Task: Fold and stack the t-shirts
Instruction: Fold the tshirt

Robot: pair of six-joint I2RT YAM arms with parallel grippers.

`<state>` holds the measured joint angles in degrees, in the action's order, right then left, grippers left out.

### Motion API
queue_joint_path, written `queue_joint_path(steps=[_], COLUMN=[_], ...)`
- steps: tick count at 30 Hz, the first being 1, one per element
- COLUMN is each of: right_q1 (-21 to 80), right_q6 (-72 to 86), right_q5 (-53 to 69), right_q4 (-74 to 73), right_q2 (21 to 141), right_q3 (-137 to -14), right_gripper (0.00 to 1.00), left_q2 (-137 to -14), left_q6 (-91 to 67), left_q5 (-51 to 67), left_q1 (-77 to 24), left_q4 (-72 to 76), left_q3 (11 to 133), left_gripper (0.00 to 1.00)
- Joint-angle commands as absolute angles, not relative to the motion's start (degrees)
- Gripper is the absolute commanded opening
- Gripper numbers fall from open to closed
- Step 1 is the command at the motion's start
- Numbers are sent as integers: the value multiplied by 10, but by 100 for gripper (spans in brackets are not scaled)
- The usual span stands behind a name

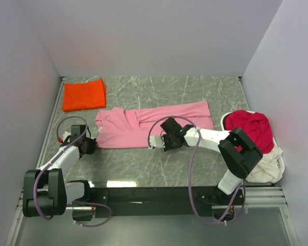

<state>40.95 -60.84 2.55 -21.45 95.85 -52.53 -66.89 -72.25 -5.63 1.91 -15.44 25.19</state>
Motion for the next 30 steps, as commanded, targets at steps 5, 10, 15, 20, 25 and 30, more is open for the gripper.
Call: queue_joint_path(steps=[5,10,15,20,25,30], right_q1=[575,640,575,426,378,358], right_q6=[-549,-475,-463,-375,-180,-44], right_q5=[64,112,184,290,352,361], right_q4=[-312,-355,-409,-435,-404,-417], right_q2=[913,924,894,988,1143,1268], right_q3=[-459,-508,-610,-795,-958,-1099], right_gripper=[0,34,43,48,51,57], left_q2=[-668,-667,-648,-601,-516,-447], left_q6=[-643,-605,-536,-483,-445,-393], left_q5=[-62,-40,-31,47,106,142], left_q1=[62,70,76,77,78,78], left_q4=[-164,-161,-184,-170,-170,-188], left_q3=[279,288,325,348,354,374], left_gripper=[10,9,13,42,70,76])
